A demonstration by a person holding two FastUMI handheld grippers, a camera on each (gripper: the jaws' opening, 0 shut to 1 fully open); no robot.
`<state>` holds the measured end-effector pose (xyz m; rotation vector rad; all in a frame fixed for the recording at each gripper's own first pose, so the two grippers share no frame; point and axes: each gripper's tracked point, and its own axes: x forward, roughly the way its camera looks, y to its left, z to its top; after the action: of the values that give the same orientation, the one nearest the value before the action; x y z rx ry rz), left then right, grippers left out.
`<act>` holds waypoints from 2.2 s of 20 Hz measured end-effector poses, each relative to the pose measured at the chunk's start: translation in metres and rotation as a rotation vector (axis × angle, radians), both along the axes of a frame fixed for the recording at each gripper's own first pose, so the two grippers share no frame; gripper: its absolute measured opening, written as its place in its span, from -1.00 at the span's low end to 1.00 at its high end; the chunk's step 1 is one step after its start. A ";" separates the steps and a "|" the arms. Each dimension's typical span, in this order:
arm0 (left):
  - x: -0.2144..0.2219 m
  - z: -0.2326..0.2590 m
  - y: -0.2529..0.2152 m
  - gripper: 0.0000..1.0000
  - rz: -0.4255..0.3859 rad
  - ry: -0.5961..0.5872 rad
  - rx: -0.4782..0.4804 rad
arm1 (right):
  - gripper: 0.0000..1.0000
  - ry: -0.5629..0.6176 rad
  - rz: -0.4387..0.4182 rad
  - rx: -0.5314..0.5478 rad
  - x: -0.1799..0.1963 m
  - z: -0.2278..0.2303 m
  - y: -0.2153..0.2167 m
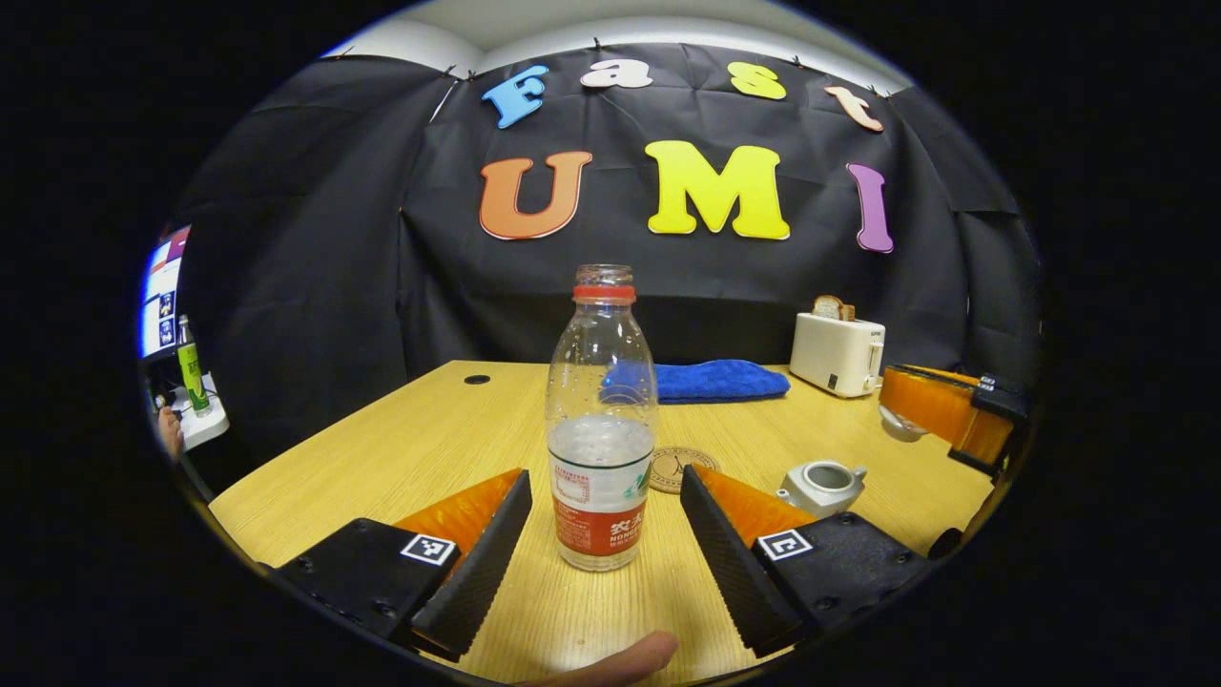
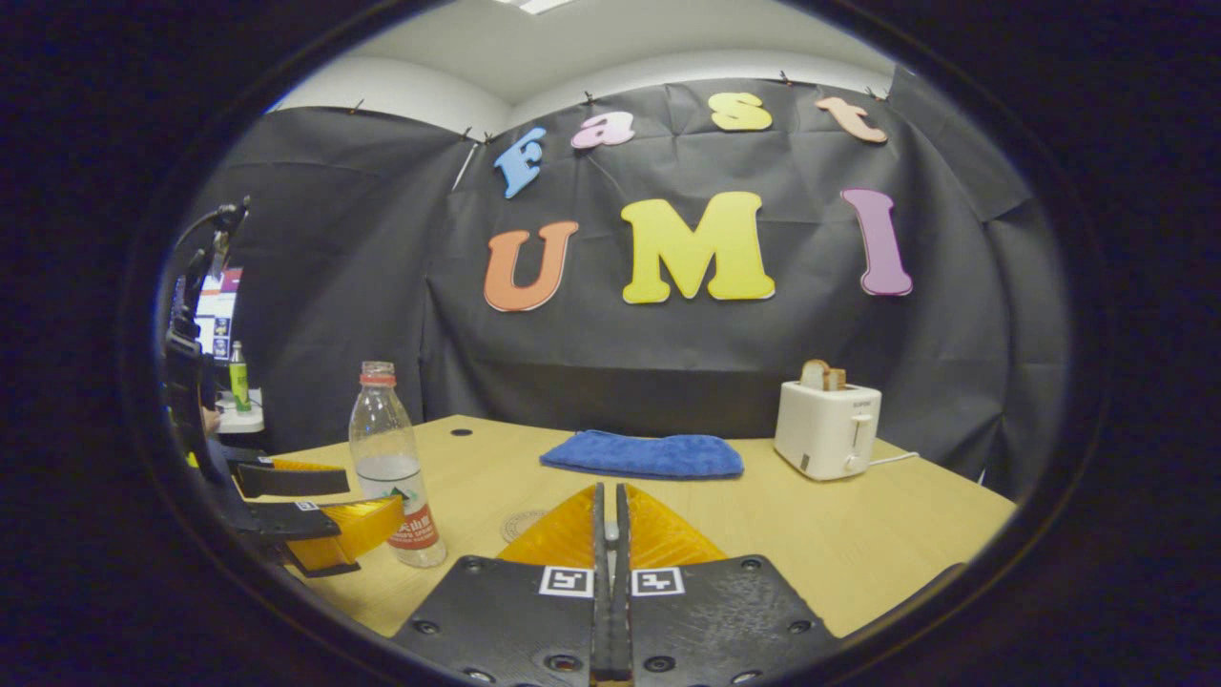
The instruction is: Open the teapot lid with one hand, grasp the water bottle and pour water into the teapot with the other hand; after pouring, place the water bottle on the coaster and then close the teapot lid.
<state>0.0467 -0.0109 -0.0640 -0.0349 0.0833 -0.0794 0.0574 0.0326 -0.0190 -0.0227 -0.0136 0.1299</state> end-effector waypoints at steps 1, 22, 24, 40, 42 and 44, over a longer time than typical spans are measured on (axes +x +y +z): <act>0.004 0.003 0.001 0.97 0.004 -0.023 0.004 | -1.00 0.003 -0.003 -0.003 -0.005 0.003 -0.006; 0.043 0.008 0.004 0.55 -0.005 -0.104 0.035 | -1.00 0.035 -0.055 0.032 -0.035 0.012 -0.073; 0.037 0.014 -0.001 0.53 -0.022 -0.098 0.069 | -0.99 0.042 -0.065 0.035 -0.033 0.011 -0.079; 0.039 0.003 -0.018 0.50 -0.005 -0.039 0.797 | -1.00 0.067 -0.137 0.033 -0.028 0.012 -0.113; 0.040 -0.003 -0.017 0.50 -0.003 -0.023 0.887 | -1.00 0.067 -0.143 0.032 -0.028 0.012 -0.115; 0.040 -0.009 -0.016 0.50 -0.004 -0.005 0.936 | -1.00 0.069 -0.146 0.031 -0.028 0.012 -0.117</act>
<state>0.0866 -0.0268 -0.0734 0.9007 0.1091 -0.0389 0.0294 -0.0844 -0.0069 0.0116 0.0554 -0.0159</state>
